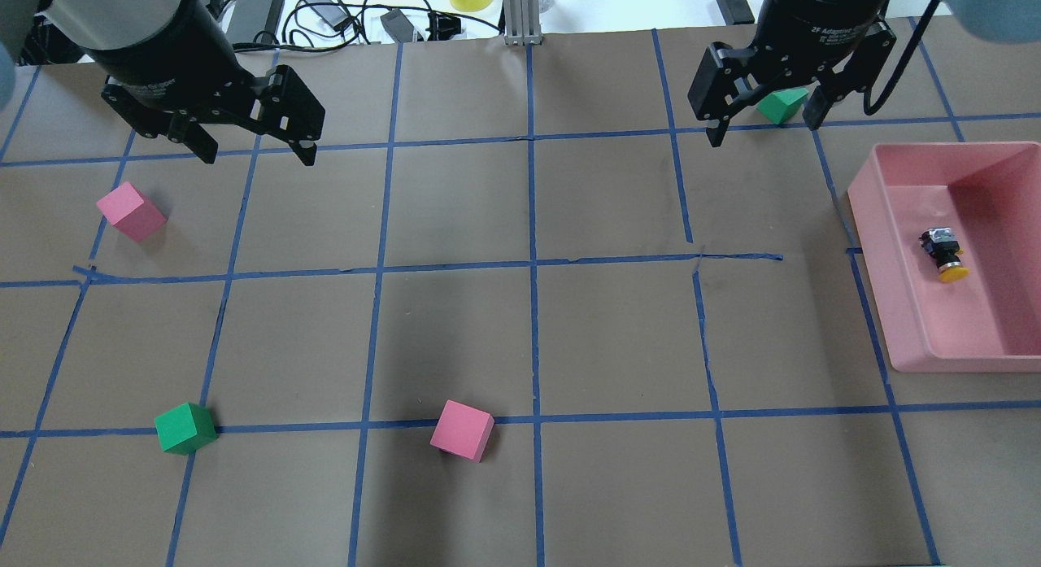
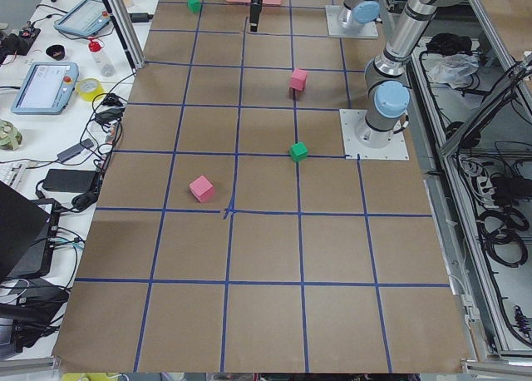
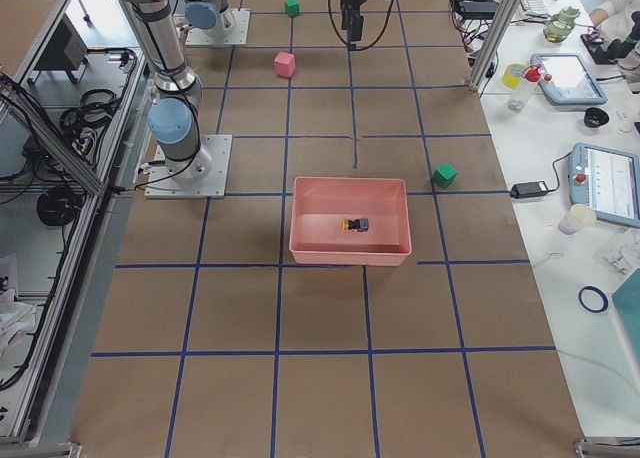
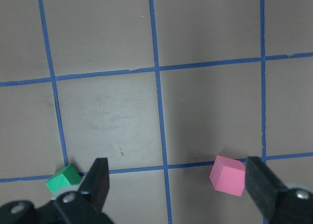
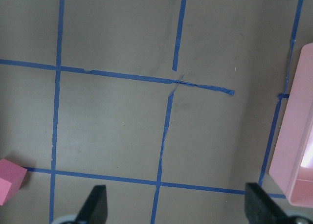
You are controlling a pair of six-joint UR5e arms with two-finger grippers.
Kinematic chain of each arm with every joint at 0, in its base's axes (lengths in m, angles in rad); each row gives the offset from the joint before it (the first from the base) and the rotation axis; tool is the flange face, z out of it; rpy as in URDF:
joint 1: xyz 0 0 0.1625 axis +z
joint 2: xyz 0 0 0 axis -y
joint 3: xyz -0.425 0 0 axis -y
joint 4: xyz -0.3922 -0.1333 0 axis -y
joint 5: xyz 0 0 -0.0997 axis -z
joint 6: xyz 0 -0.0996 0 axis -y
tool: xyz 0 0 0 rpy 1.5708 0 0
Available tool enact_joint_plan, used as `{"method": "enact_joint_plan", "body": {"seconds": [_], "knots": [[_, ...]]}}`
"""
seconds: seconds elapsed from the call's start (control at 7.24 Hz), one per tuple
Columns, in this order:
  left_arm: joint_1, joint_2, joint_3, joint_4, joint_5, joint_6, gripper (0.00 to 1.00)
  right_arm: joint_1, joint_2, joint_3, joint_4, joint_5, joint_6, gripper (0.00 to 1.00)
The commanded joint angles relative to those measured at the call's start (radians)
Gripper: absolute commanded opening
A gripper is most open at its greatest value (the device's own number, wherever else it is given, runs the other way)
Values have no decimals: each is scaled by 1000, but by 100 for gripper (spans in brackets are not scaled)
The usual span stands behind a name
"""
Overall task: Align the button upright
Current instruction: 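Move the right gripper over the pink tray above the button switch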
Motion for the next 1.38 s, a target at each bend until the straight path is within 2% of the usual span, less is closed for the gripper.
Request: {"method": "enact_joint_plan", "body": {"seconds": [0.0,0.41,0.55,0.69,0.97,1.1,1.24], "knots": [[0,2,0,0,0,0,100,-16,1,4,4,12,-1,100],[0,2,0,0,2,0,100,-60,6,4,-10,16,-17,100],[0,2,0,0,2,0,100,-115,14,4,-10,52,-17,100],[0,2,0,0,2,0,100,-180,29,7,-15,51,-32,100],[0,2,0,0,3,0,100,-293,86,16,-106,36,-190,100],[0,2,0,0,2,0,100,-359,116,31,-127,19,-192,100],[0,2,0,0,3,0,100,-434,148,74,-232,-30,-196,100]]}}
